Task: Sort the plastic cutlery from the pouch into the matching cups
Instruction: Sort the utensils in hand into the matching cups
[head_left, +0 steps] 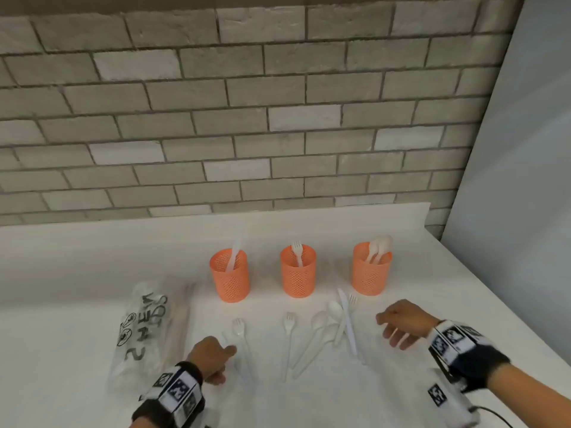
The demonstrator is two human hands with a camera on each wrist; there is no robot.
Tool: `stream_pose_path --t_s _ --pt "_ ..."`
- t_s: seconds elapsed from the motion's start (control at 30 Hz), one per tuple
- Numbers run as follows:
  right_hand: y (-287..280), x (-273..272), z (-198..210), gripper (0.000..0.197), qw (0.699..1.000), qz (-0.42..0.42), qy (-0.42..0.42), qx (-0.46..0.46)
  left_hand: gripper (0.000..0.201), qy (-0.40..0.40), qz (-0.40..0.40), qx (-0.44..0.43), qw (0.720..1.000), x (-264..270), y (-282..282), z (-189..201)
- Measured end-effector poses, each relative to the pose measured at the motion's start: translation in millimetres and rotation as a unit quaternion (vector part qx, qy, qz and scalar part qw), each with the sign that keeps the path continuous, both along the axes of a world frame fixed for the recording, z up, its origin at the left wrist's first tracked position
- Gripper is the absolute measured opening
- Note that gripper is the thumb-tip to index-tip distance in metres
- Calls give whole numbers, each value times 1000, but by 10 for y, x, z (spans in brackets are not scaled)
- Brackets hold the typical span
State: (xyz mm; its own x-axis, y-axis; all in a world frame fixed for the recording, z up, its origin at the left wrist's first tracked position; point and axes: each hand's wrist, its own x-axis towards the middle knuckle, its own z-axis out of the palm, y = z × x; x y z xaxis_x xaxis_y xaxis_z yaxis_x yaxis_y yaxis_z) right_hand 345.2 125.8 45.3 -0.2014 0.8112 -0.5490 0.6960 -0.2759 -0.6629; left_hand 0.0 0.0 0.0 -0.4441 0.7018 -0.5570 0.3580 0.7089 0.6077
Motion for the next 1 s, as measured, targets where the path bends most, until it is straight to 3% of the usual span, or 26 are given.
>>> stream_pose_path --t_s 0.1,0.27,0.4,0.57,0.7,0.9,1.0 --pt "151 -149 -125 30 997 -36 -61 15 29 37 16 -18 999 25 122 -87" --pt "176 -366 -362 53 995 -69 -71 6 53 152 -15 -63 986 8 282 -329" --pt "163 -521 -442 66 991 -13 -125 33 47 192 -37 -75 978 155 373 -312" --pt "197 -612 -475 39 978 63 -182 78 42 189 -94 -54 976 441 503 -283" --pt "194 -580 -473 40 972 67 -207 84 44 182 -150 -25 972 658 618 -268" --pt "197 -490 -542 24 984 63 -165 36 95 223 -204 -34 953 1078 718 -227" --pt "187 -453 -510 24 985 64 -162 1 97 249 -227 -30 941 1236 737 -235"
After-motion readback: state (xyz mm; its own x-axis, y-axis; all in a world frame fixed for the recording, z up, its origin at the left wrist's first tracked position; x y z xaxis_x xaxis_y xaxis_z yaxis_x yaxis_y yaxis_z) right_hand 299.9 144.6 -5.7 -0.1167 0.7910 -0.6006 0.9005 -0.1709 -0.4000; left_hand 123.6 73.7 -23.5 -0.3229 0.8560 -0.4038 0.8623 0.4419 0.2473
